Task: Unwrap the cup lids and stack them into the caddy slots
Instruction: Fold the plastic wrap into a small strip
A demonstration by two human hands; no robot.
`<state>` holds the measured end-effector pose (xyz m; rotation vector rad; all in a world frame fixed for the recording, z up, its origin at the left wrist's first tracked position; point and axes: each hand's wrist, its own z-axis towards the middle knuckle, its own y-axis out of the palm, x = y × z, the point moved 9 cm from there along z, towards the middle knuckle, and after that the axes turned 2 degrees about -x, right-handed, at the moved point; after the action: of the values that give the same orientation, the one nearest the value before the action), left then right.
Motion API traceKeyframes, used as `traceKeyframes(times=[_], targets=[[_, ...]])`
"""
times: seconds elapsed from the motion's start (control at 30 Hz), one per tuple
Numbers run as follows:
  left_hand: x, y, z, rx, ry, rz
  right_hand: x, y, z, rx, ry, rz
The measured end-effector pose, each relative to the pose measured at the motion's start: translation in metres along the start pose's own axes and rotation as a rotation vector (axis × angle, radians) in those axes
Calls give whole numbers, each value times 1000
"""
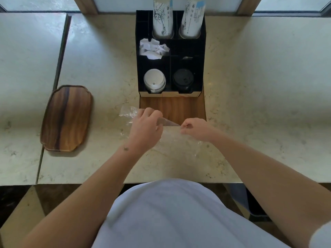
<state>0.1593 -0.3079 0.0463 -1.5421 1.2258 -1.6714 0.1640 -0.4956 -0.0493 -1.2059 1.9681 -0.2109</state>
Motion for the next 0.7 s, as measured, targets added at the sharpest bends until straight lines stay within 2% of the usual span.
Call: traceKeyframes(times=[0.1, 0.2, 0.27, 0.4, 0.5, 0.6, 0.63, 0.7], targets=[[4, 36, -21, -128, 34, 22, 18, 0, -5, 139, 87, -53], [-5, 78, -37, -381, -3, 28, 45, -6, -30, 370, 207, 218], [-12, 97, -46, -514, -32, 105, 66, 5, -49, 430, 290, 389], [-14, 113, -51, -635, -108, 186, 87, 64, -70, 156, 448, 317], [-7, 115, -51, -675, -136, 255, 91, 98, -66, 31, 477, 649], [-5, 108, -47, -675, -167, 331, 90, 100, -57, 69, 455, 863], [-6, 105, -44, -662, -177, 329, 90, 94, -55, 114, 432, 826], [-3, 96, -32, -594, -154, 307, 84, 78, -52, 191, 335, 598]])
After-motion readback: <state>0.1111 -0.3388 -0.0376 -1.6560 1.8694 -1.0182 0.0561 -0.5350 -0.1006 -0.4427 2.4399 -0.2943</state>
